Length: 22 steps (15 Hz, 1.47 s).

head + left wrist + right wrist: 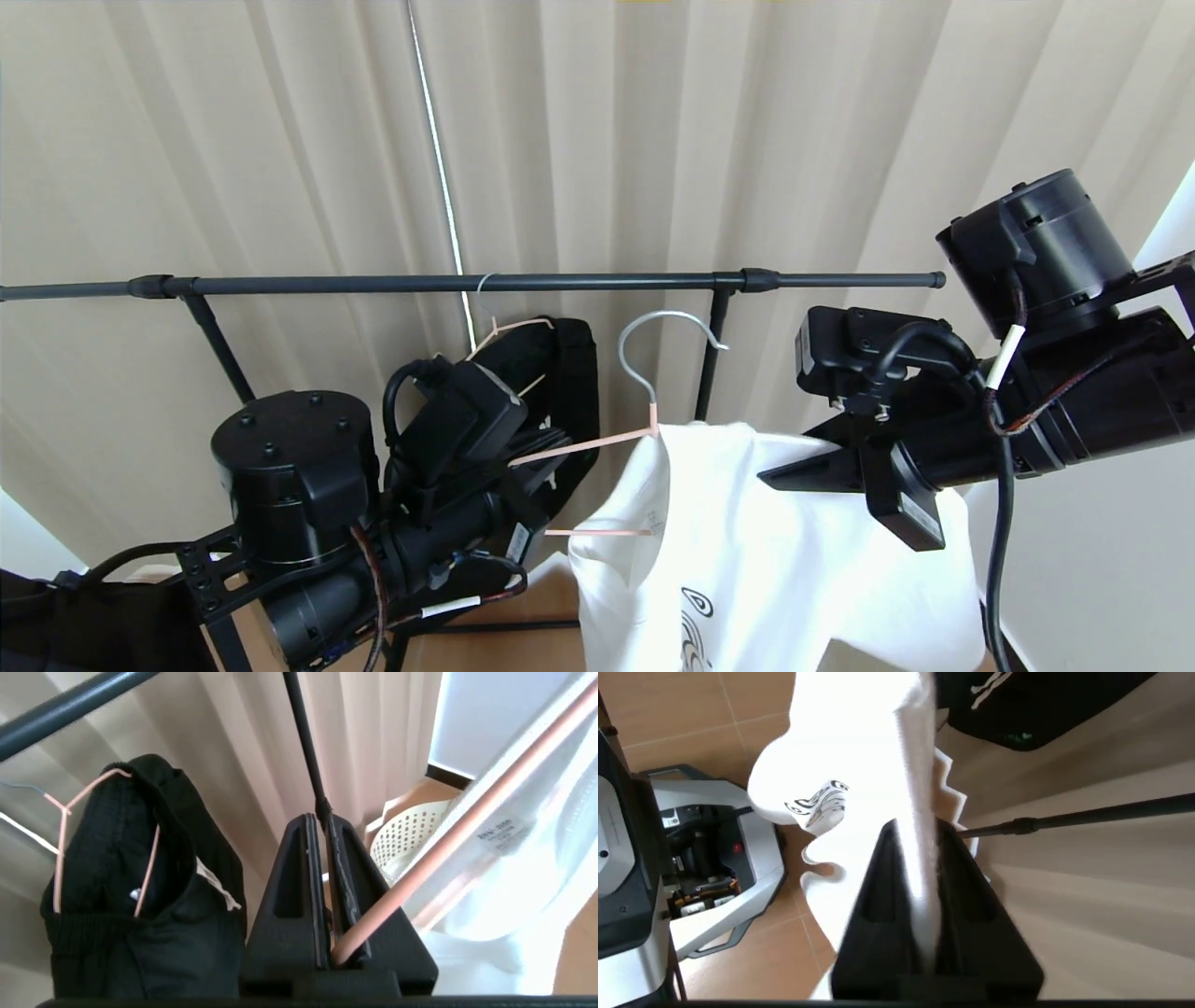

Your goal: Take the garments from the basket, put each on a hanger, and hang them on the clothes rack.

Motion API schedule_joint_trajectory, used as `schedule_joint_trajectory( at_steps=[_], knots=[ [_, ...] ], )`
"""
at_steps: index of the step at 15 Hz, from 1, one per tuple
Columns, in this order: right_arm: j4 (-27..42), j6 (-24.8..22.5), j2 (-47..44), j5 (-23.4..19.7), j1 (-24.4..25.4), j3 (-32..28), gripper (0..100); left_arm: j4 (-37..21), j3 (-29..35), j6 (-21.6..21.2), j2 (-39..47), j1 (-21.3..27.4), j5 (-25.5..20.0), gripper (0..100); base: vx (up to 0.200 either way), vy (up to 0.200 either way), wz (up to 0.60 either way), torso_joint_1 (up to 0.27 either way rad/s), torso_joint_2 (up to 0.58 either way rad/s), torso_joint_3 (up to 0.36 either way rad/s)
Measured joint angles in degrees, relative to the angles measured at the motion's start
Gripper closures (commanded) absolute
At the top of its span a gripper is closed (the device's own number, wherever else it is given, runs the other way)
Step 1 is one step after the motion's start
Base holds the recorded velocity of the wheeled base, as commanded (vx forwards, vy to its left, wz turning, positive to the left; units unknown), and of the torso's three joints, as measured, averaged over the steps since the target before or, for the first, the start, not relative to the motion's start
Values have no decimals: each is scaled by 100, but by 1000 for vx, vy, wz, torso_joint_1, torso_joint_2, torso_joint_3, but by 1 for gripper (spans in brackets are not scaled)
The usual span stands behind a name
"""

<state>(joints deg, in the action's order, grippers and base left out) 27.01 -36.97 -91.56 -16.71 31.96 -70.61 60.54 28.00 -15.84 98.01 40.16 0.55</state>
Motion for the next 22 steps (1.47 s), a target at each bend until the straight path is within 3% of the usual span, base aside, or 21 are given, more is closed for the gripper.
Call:
schedule_joint_trajectory(
  at_steps=[6,10,11,14,19,22],
  knots=[
    [11,-2,129,-1,1,88,100,22,-118,22,5,-37,-330,100,0,0,0,0,0,0],
    [-9,9,262,-69,0,151,100,360,-205,-12,20,-105,-432,100,0,0,0,0,0,0],
    [-2,6,293,-79,-2,162,100,380,-227,-17,20,-113,-435,0,0,0,0,0,0,0],
    [24,52,405,-50,-16,252,100,617,-343,-17,-5,-129,-427,0,0,0,0,0,0,0],
    [11,52,523,-50,-29,344,100,1402,-913,-22,-165,-135,-1198,0,0,0,0,0,0,0],
    [0,60,555,-48,-112,346,100,1451,-1163,-17,-344,-140,-1258,0,0,0,0,0,0,0]
  ],
)
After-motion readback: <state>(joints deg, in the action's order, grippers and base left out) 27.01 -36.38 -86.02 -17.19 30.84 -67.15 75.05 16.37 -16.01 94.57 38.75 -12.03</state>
